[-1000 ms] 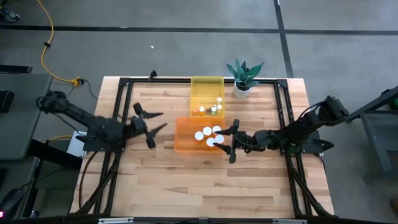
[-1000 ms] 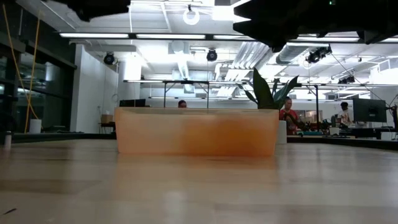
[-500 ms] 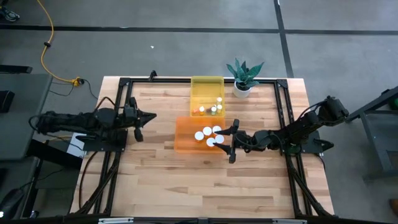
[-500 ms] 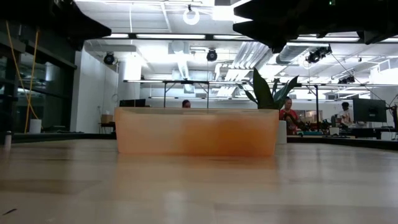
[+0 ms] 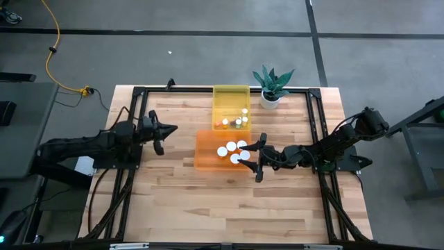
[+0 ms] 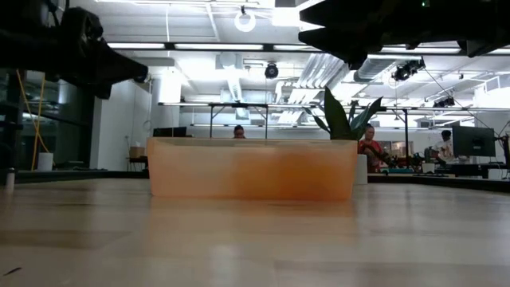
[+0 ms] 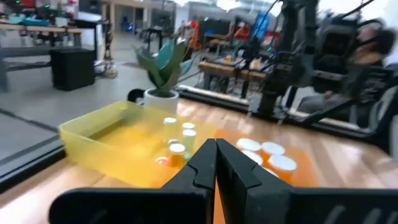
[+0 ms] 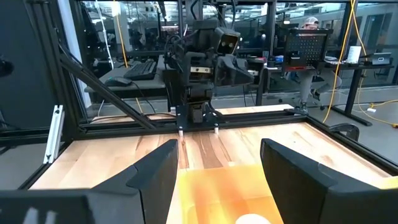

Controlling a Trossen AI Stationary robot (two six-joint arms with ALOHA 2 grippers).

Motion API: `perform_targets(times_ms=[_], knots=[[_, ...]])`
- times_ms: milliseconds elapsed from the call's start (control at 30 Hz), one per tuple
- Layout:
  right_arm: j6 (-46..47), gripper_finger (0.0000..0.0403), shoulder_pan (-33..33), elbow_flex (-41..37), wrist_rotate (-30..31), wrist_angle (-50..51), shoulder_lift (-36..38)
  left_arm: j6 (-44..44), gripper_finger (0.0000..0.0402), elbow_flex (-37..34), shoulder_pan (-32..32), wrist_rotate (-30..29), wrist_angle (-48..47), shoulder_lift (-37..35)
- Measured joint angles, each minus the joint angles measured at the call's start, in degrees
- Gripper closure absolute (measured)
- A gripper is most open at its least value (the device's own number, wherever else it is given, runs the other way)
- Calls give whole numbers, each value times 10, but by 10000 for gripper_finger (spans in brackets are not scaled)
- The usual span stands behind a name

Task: Pick and place medicine bottles into bin by pill shape (circle, oval)
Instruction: Return to Home Position

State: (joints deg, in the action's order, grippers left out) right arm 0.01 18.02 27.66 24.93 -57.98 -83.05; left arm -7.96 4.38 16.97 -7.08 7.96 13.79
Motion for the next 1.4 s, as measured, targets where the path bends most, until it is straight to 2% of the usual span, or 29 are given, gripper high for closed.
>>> perform_targets(times_ms=[233, 533, 867, 1033, 1200, 1400], knots=[[0, 181, 0, 0, 0, 4, 0, -10, 401, -35, -45, 19, 11, -38], [2, 181, 0, 0, -3, 12, 0, -24, 401, -5, -77, 30, -155, -138], [12, 181, 0, 0, -15, 13, 1, -12, 401, -37, -108, 15, -65, -129], [1, 188, 0, 0, -14, 97, 70, 12, 401, -37, -106, 0, -64, -128], [11, 237, 11, -12, -30, 226, 198, 31, 401, -37, -106, -5, -63, -126], [31, 371, 31, -102, -30, 244, 334, 7, 401, -37, -106, -5, -63, -124]])
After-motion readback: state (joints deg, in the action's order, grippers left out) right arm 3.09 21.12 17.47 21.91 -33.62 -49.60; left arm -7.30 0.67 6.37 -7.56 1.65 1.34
